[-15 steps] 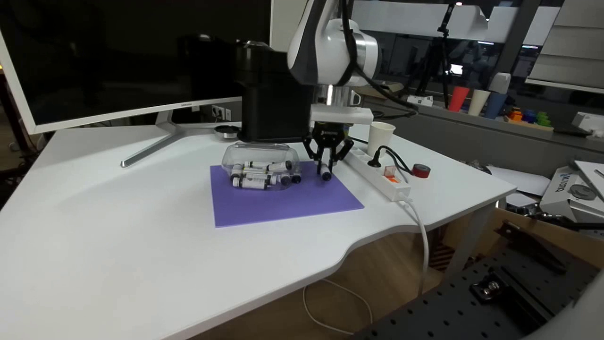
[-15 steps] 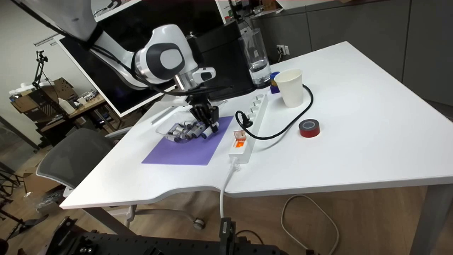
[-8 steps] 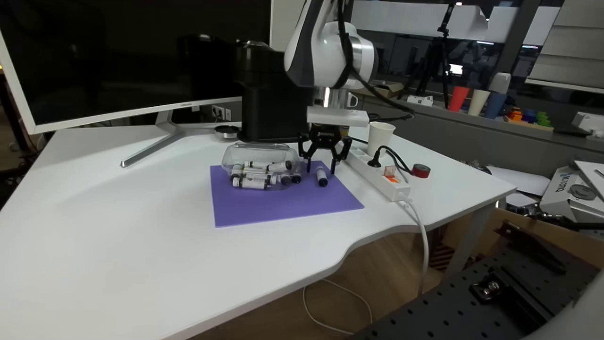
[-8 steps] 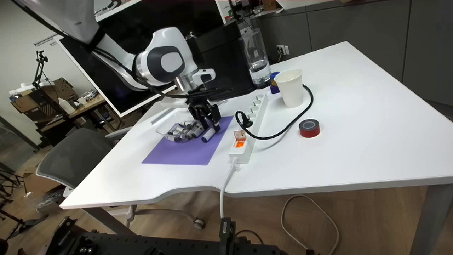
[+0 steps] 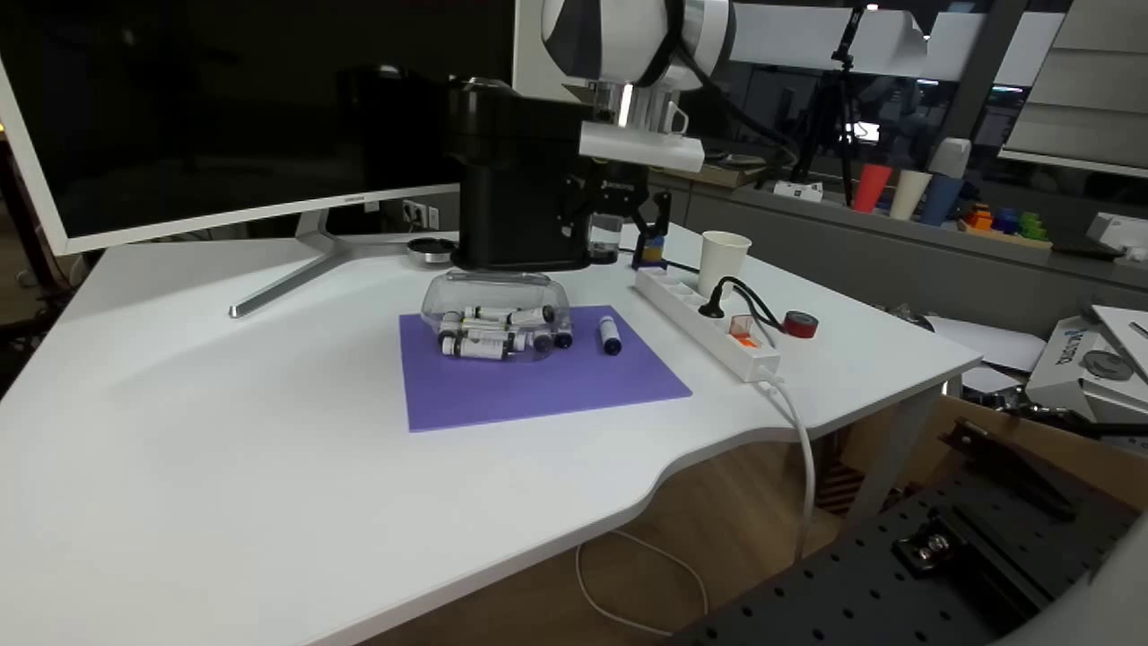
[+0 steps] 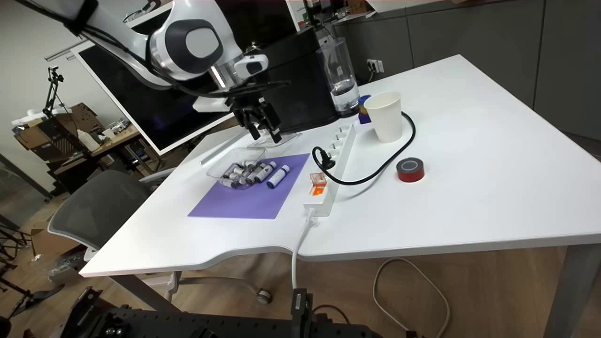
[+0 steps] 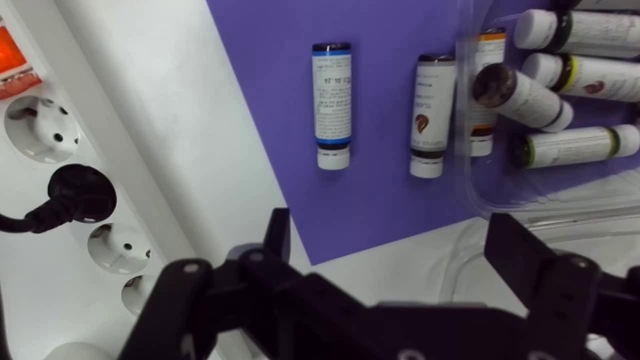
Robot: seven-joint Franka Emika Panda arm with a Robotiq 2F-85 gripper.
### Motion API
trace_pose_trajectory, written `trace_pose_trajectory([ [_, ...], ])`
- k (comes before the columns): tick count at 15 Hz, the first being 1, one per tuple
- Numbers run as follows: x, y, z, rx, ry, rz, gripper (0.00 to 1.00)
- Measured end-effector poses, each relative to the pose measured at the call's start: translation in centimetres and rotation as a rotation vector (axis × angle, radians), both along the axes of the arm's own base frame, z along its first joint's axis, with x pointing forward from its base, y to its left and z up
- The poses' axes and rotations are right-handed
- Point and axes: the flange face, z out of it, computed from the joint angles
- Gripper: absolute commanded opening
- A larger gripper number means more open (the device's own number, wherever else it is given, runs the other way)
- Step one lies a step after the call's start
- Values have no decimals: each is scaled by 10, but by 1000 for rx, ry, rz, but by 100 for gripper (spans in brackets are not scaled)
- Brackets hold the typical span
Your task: Take a bottle out of the box and put it on the mat
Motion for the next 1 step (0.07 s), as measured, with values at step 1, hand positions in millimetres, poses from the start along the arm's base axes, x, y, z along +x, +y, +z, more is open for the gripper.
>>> trace_pose_trajectory([
  [1,-2,6,10,11,12,9,100],
])
